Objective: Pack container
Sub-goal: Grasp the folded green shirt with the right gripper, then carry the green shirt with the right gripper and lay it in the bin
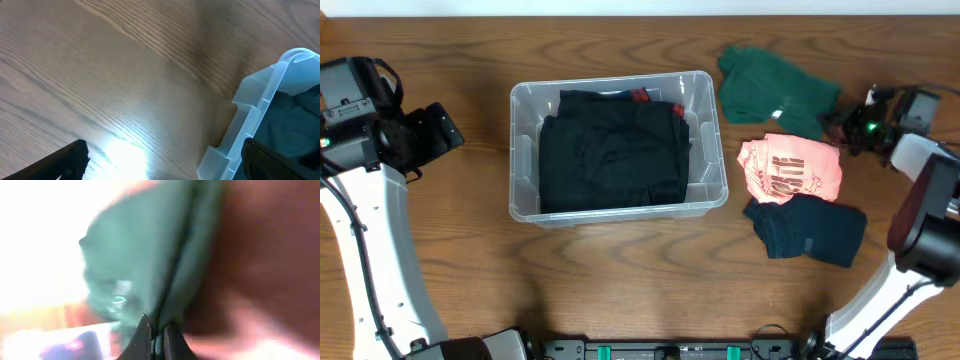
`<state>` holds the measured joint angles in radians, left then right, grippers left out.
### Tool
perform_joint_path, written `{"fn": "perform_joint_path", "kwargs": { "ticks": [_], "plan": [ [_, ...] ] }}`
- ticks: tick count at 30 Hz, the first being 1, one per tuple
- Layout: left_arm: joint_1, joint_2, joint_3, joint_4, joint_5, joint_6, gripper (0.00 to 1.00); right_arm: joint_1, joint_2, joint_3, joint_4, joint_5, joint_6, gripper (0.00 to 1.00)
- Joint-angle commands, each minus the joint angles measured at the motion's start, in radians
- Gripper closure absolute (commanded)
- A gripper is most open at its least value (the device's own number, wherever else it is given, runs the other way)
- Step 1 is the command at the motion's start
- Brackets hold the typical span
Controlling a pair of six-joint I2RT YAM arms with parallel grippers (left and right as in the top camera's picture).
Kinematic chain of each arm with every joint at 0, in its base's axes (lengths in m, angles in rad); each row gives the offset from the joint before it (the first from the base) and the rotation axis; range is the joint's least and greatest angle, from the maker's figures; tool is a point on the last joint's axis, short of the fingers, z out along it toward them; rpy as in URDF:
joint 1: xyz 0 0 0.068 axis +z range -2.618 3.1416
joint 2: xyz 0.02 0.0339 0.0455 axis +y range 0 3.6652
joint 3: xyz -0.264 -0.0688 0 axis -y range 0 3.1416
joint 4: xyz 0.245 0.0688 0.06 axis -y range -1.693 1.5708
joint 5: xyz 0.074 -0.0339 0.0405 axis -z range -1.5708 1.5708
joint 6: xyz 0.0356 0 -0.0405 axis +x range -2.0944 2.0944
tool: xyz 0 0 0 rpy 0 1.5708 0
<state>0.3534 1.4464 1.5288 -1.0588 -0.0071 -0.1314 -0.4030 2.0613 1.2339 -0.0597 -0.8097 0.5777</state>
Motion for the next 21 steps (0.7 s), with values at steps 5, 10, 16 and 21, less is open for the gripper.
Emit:
{"fn": "perform_joint_path", "kwargs": {
  "ticks": [5,10,16,21],
  "plan": [
    [0.005,0.003,-0.002,-0.003,-0.009,-0.008,0.02,0.084,-0.338,0.010,0.228,-0.267,0.137,0.99],
    [0.005,0.003,-0.002,-0.003,-0.009,-0.008,0.02,0.210,-0.437,0.010,0.444,-0.300,0.306,0.99],
    [0.005,0.003,-0.002,-0.003,-0.009,-0.008,0.02,0.426,-0.446,0.010,0.638,-0.313,0.477,0.99],
    [0.005,0.003,-0.002,-0.003,-0.009,-0.008,0.02,0.624,-0.446,0.010,0.692,-0.305,0.493,0.99]
  ]
}}
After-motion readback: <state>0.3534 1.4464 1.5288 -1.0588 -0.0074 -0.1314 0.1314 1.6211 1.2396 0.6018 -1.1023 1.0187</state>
